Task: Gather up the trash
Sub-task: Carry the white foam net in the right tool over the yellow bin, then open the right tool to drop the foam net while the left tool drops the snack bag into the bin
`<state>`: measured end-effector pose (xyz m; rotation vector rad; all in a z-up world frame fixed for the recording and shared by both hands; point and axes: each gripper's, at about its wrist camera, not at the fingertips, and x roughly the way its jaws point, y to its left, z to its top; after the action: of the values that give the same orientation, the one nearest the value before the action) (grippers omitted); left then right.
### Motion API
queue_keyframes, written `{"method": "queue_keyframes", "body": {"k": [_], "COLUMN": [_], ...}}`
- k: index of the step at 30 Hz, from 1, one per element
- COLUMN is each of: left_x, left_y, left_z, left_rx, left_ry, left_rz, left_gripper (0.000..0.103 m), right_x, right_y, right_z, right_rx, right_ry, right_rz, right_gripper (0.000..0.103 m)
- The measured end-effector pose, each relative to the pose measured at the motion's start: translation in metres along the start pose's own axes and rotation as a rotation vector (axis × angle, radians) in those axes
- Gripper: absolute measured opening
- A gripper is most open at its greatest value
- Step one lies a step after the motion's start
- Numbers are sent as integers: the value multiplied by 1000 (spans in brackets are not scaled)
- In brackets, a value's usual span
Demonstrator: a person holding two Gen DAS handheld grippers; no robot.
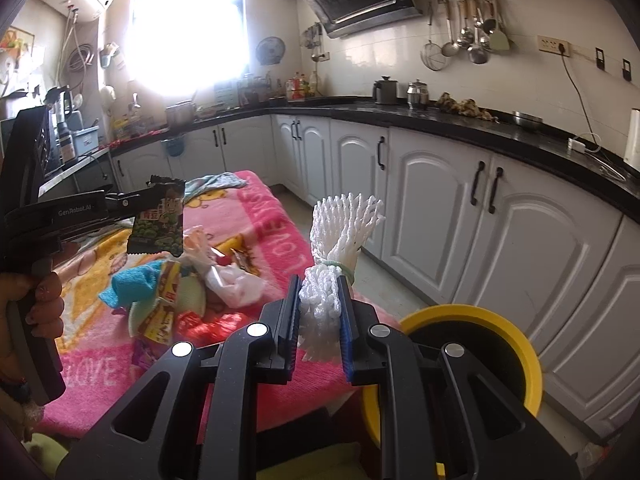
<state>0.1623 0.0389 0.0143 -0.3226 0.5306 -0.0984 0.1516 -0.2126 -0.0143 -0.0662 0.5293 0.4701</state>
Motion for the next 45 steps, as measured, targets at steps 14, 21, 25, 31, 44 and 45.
{"method": "queue_keyframes", "body": {"k": [14,21,25,31,44,45], "left_x": [60,96,117,146,141,137], "left_y": [-76,-110,-125,-140,-128,-126], "left_z": [-18,-35,-47,-62,-60,-58], "left_rx": [83,113,127,141,128,124], "left_ry": [85,153,197,259,250,241], "left_rz": [-134,-202,-230,-256,-198,-196], "left_gripper": [4,4,4,5,60,65], "right_x": [-12,-7,0,12,-4,-7], "right_y": [-74,-112,-126,-142,-147,-144], "right_z": [-27,-53,-63,-74,-69,-67], "right_rx": [109,179,216,266,287,284], "right_ry": [49,117,154,180,99,81], "right_rz": [-114,-166,-177,-193,-261,-258], "right_gripper": [17,17,17,21,63,67]}}
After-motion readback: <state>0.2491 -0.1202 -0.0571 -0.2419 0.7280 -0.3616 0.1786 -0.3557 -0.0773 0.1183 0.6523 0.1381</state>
